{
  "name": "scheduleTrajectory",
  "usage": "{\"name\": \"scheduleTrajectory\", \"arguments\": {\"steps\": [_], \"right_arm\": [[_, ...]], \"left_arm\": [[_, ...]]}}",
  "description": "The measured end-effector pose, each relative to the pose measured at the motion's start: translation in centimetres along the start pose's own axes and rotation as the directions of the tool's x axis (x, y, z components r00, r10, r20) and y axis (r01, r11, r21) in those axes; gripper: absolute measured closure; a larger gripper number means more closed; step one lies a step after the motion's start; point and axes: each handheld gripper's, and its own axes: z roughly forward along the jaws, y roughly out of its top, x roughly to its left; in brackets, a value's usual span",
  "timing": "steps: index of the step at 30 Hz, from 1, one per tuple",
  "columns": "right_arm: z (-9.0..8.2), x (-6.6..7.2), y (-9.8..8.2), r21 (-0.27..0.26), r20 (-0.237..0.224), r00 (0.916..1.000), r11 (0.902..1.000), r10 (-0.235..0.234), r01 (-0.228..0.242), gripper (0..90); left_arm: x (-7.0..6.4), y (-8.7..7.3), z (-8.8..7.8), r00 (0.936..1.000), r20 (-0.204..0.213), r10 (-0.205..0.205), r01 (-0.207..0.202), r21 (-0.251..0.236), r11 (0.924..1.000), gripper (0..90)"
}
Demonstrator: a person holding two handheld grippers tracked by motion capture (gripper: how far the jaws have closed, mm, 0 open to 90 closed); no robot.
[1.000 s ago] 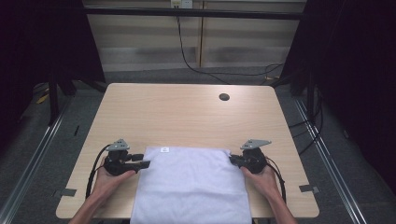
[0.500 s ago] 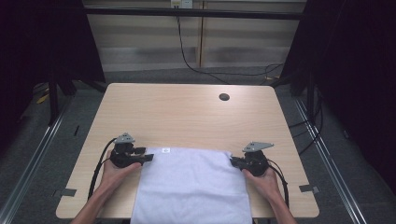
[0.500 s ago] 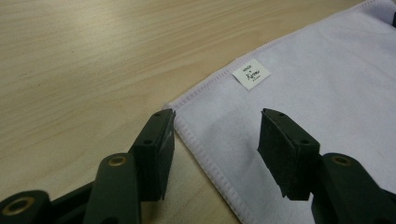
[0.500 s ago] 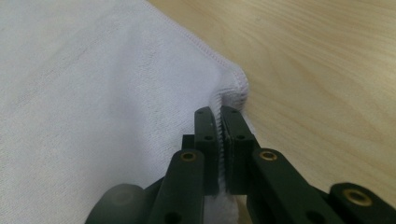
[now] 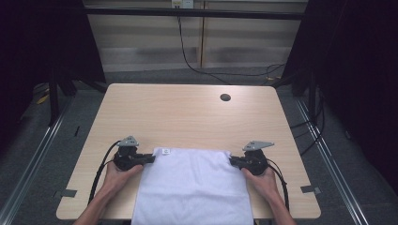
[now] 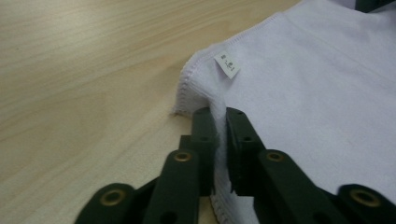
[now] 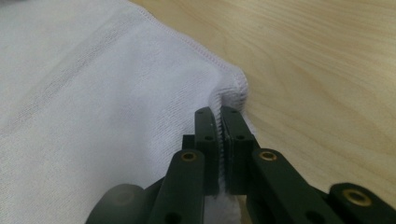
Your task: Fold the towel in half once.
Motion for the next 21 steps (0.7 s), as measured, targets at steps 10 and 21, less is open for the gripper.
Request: {"name": "scheduleTrajectory", "arguments": {"steps": [10,21], "right_arm": [[-1.0,-0.6,0.7,-0.081,-0.073,0.9953,0.9943,0.063,-0.069,87.7],[-3.4,-0.4,4.8,-0.181,-0.094,0.9948,0.9820,0.038,-0.055,87.8]], "left_arm": [[-0.2,0.3,-1.4,0.9983,0.047,-0.034,0.037,-0.065,0.9972,86.3],[-0.4,1.0,-4.9,0.9974,0.045,-0.057,0.064,-0.184,0.9809,86.3]]}}
